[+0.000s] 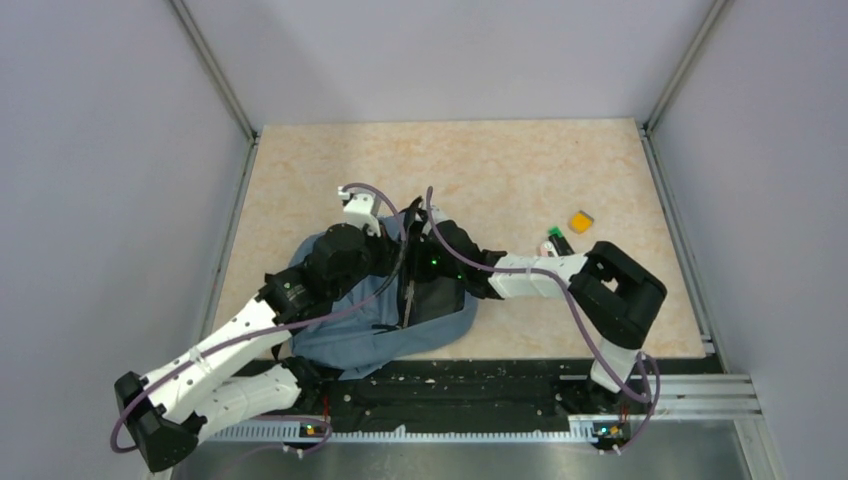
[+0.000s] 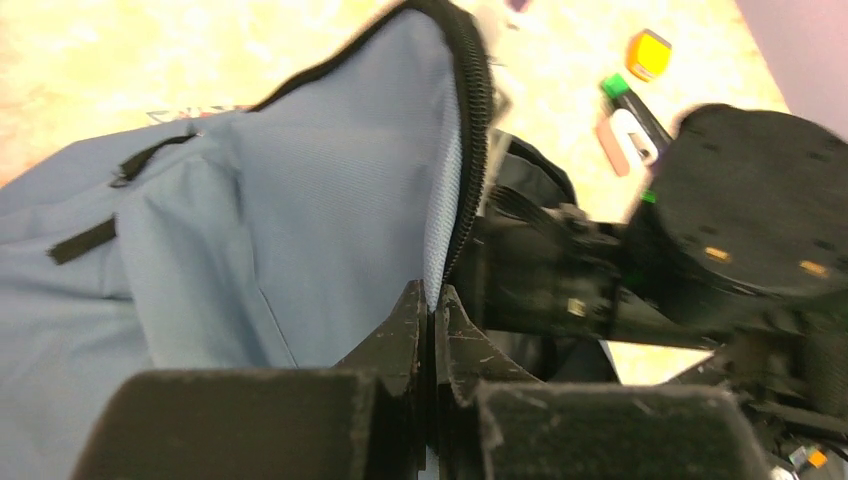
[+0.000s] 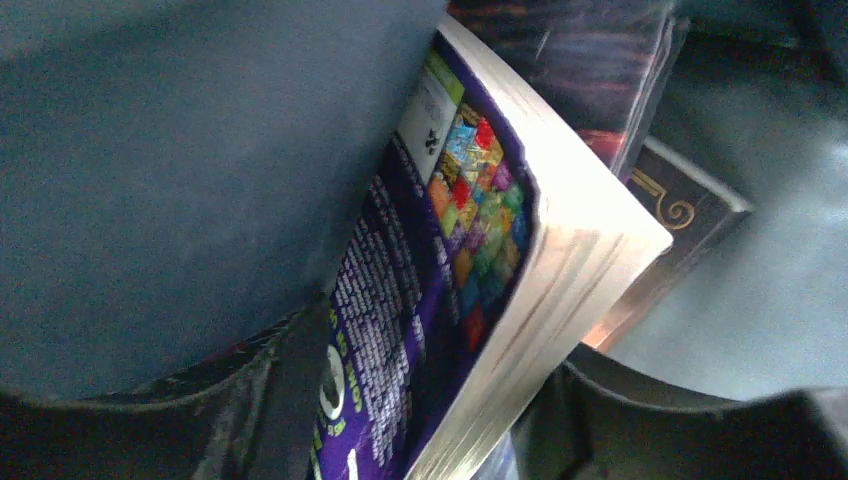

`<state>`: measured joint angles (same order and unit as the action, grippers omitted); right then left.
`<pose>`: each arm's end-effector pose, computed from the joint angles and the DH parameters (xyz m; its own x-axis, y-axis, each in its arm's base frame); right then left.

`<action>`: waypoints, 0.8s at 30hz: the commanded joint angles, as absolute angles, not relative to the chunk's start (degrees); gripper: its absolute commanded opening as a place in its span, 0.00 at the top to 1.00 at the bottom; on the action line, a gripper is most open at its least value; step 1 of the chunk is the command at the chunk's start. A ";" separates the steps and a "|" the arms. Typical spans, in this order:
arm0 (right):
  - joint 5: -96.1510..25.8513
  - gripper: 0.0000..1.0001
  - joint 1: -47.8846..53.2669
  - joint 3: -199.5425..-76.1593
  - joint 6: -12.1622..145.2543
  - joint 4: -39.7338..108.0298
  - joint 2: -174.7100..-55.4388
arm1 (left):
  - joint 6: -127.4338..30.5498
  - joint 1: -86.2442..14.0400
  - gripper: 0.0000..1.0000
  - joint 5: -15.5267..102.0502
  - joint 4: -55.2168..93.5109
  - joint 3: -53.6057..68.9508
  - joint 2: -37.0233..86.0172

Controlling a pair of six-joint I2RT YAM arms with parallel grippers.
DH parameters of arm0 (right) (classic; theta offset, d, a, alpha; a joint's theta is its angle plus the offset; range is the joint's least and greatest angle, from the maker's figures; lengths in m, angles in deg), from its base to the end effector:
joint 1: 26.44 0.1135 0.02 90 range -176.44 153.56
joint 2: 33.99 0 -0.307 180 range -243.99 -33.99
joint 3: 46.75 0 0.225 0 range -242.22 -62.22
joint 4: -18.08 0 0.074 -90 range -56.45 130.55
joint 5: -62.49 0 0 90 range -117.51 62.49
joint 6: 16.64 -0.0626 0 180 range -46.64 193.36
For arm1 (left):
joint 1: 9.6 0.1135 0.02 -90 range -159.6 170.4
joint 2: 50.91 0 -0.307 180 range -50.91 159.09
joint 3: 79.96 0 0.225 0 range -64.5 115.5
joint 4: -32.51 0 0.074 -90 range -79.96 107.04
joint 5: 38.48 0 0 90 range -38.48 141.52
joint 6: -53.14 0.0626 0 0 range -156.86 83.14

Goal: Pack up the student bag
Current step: Place the book in the student bag.

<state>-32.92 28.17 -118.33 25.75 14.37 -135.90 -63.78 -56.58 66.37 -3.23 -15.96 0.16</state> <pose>0.2265 0.3290 0.2392 -0.8104 0.1288 -0.5715 -0.3884 0.6122 0.6888 0.1280 -0.1136 0.3505 -0.4828 -0.1240 -0.8669 0.3667 0.8703 -0.3287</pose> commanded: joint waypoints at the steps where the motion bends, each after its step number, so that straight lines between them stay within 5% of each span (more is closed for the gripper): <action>1: -31.32 0.30 28.06 -121.07 37.31 21.78 -129.33 | -62.92 -51.38 1.00 66.50 -2.98 -10.58 1.52; 5: -29.91 0.11 27.42 -120.59 41.63 30.53 -120.94 | -58.97 -47.56 1.00 69.38 -5.67 -4.86 1.78; 10: -27.69 0.05 25.24 -118.29 44.72 38.96 -107.89 | -56.06 -41.51 1.00 71.30 -10.59 1.87 4.47; 17: -19.61 0.01 21.10 -116.79 49.57 46.46 -93.27 | -55.27 -30.29 1.00 72.12 -13.44 12.06 8.08; 24: -22.49 0.01 16.01 -111.36 47.99 45.29 -93.50 | -51.83 -23.27 1.00 71.56 -16.22 29.45 14.90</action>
<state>-21.49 16.96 -114.58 47.78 43.16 -91.12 -55.04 -26.57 67.49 -27.49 17.61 13.47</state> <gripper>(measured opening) 0.985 0.022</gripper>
